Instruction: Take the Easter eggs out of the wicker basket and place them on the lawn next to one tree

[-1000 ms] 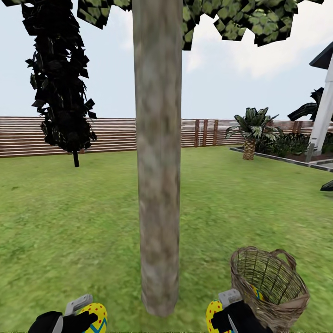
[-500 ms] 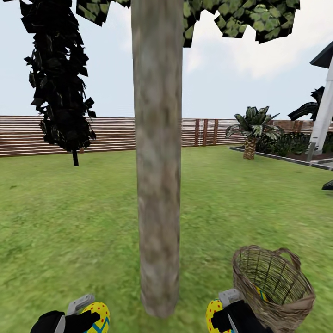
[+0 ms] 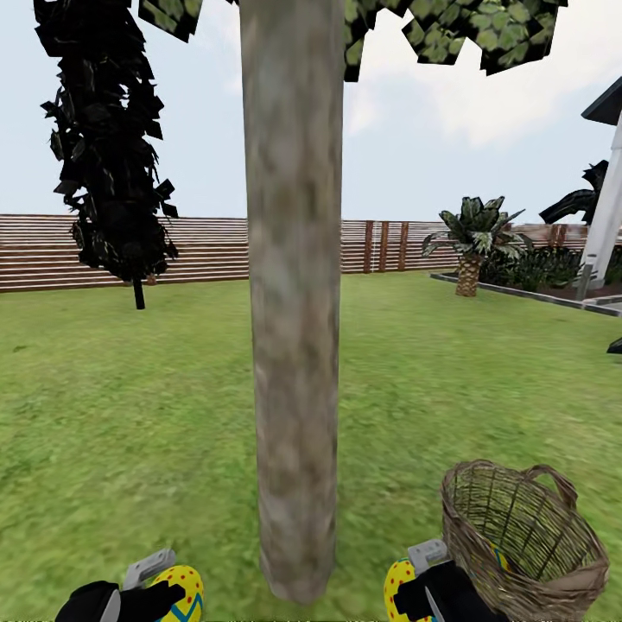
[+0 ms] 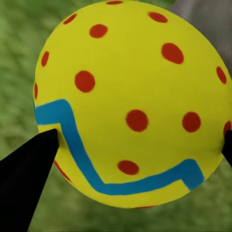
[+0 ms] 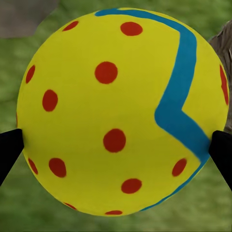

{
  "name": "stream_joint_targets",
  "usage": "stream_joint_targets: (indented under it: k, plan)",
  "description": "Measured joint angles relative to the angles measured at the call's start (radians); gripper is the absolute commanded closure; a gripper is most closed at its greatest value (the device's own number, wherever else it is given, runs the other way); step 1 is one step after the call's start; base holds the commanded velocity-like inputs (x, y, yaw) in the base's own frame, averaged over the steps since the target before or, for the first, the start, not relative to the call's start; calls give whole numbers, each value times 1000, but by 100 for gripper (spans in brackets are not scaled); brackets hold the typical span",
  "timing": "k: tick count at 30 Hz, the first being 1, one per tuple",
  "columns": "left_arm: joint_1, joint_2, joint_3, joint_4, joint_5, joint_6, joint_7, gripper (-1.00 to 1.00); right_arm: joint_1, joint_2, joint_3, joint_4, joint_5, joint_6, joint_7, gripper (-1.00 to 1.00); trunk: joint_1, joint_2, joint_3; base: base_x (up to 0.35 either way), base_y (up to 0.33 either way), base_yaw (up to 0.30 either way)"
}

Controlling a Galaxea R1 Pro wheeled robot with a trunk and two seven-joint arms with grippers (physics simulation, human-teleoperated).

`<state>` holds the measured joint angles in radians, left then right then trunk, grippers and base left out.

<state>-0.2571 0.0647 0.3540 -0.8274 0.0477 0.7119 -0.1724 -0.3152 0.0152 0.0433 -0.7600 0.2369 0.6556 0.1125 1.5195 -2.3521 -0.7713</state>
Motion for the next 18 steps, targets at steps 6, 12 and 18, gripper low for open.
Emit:
stream_joint_targets:
  k: [6, 12, 18]
  plan:
    - [0, 3, 1, 0, 0, 0, 0, 100, 0, 0, 0, 2, 1, 0, 0, 100, 23, -42, -19, 0, 0, 0]
    - [0, 8, 2, -3, 1, 0, 0, 100, 0, 0, 1, 2, 1, 1, 0, 100, 46, -84, -38, 0, 0, 0]
    - [0, 8, 3, -3, 1, 0, 0, 100, 0, 0, 1, 2, 1, 1, 2, 100, 69, -126, -56, 0, 0, 0]
